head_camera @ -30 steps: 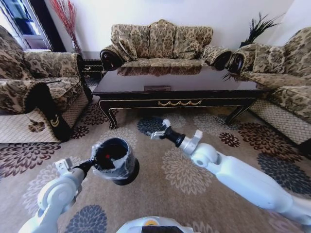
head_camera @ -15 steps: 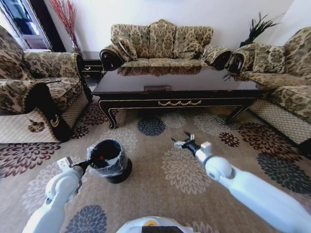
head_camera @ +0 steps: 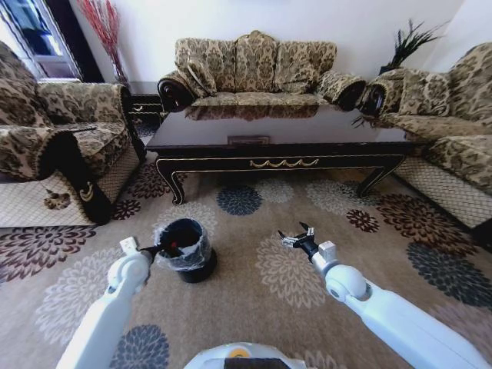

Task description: Move to the front of the table and pick up the trash from the floor, then place it into the trash bin.

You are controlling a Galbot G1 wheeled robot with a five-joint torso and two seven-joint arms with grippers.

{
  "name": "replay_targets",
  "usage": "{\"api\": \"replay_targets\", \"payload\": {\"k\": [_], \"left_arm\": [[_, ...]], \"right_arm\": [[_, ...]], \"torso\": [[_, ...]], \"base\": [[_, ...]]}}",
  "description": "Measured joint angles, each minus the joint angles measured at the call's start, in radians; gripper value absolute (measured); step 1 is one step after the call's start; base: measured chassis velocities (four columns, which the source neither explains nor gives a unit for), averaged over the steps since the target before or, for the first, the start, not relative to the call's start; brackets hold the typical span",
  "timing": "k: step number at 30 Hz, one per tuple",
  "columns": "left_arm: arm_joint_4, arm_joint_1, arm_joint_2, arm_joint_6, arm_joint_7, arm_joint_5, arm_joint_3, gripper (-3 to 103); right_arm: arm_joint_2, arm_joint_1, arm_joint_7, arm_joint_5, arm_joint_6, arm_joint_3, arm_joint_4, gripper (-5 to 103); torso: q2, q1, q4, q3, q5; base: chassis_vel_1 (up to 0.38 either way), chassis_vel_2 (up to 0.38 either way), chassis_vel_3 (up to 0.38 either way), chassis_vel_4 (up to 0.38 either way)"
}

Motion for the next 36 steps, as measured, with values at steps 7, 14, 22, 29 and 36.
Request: {"api": "replay_targets", "payload": {"k": [7, 14, 22, 29, 36], "left_arm": [[-0.016, 0.013, 0.009, 0.003, 0.008, 0.012, -0.005, 7], [-0.161, 0.133, 0.053, 0.017, -0.023, -0.011, -0.078, 34], [-0.364, 0.301, 0.080, 0.002, -0.017, -0.028, -0.197, 67], [-0.470, 0.394, 0.088, -0.103, 0.111, 0.068, -0.297, 89], [-0.556, 0.500, 0.046, -0.261, 0.227, 0.170, -0.396, 100]], "right_arm": [[0.006, -0.024, -0.004, 0.005, 0.016, 0.037, 0.008, 100], [0.008, -0.052, -0.009, 0.071, 0.029, 0.112, 0.042, 100], [0.006, -0.142, 0.021, 0.111, 0.069, 0.283, 0.095, 100], [0.007, -0.271, -0.002, 0.118, 0.150, 0.441, 0.138, 100], [0.032, -0.342, 0.015, 0.112, 0.175, 0.563, 0.168, 100]], "torso": [[0.000, 0.000, -0.0003, 0.000, -0.0003], [0.000, 0.000, 0.0004, 0.000, 0.0002], [0.000, 0.000, 0.0000, 0.000, 0.0000], [0.000, 0.000, -0.0004, 0.000, -0.0002], [0.000, 0.000, 0.0001, 0.000, 0.0001]], "base": [[0.000, 0.000, 0.000, 0.000], [0.000, 0.000, 0.000, 0.000], [0.000, 0.000, 0.000, 0.000], [0.000, 0.000, 0.000, 0.000], [0.000, 0.000, 0.000, 0.000]]}}
